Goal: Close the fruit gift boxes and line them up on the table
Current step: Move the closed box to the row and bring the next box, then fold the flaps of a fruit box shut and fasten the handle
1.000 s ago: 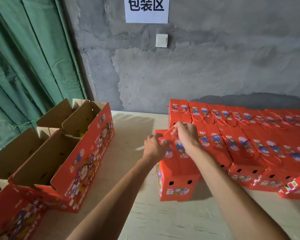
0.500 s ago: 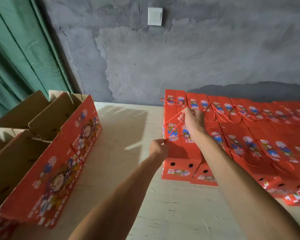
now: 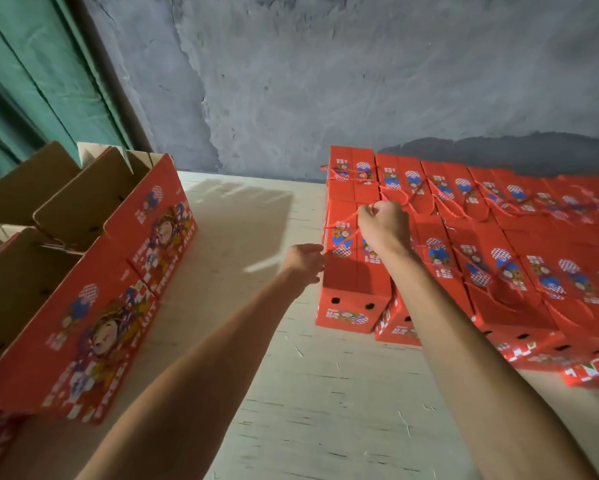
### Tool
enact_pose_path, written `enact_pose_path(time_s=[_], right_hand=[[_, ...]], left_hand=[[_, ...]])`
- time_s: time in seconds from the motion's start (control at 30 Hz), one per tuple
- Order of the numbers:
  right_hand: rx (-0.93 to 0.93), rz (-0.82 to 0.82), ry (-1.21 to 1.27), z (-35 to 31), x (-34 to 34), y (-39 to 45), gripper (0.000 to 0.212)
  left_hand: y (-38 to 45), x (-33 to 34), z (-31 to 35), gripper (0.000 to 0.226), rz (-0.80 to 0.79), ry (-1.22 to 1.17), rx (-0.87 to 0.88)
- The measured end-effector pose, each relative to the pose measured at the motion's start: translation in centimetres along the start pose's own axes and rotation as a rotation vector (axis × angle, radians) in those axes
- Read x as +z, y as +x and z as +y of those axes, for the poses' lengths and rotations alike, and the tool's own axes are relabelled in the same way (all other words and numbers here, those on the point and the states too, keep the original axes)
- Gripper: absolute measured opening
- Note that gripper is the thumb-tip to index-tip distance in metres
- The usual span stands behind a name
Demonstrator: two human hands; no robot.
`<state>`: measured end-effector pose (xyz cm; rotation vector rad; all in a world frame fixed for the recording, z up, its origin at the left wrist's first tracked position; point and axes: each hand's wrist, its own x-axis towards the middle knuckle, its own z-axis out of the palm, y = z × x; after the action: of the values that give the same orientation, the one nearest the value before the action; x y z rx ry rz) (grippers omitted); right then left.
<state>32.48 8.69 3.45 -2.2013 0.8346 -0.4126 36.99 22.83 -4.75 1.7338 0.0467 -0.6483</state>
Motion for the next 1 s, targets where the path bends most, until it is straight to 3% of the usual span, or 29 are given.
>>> enact_pose_path(time_s=[0.07,0.13,0.23,0.3,0.47,0.63,0.73,0.83,1.0], right_hand=[[-0.03,-0.069,-0.252,-1.5,-0.5,-2.0,0.034],[-0.099,-0.115,-0.338,-3.4,-0.2,-4.2,0.033],[-0.206,-0.187,-0.192,-6.9,1.8,-8.4,0.035],[-0.231,-0.241,-0.104,-9.2,3.7,-11.5,0.02],[-0.29,-0.37,0.061,-14.1,8.8,-20.3,0.033],[-0.322,-0.514,0.11,-17.6,14.1,-27.3,0.03],[-0.324,-0.566,0.113,-19.1,17.0,-30.2,0.03],[-0.322,-0.593,0.109,-19.8,19.4,-32.1,0.03],[-0.27,-0.61,0.095,-19.7,20.8,-33.0,0.027]], left_hand=[[-1.6,-1.8,0.5,0.026,-0.008,-0.132,0.005],[-3.5,-4.0,0.7,0.017,0.02,-0.141,0.085],[-7.2,-8.4,0.1,0.009,0.105,-0.092,0.213],[-10.2,-12.0,-0.6,0.009,0.166,-0.026,0.292],[-17.9,-22.0,-3.2,0.017,0.386,0.229,0.436],[-23.4,-30.1,-6.0,0.016,0.618,0.385,0.471],[-24.6,-33.4,-7.1,0.037,0.745,0.548,0.36],[-24.8,-34.8,-8.5,0.04,0.642,0.656,0.174],[-23.9,-35.1,-9.7,0.014,0.583,0.644,0.214]])
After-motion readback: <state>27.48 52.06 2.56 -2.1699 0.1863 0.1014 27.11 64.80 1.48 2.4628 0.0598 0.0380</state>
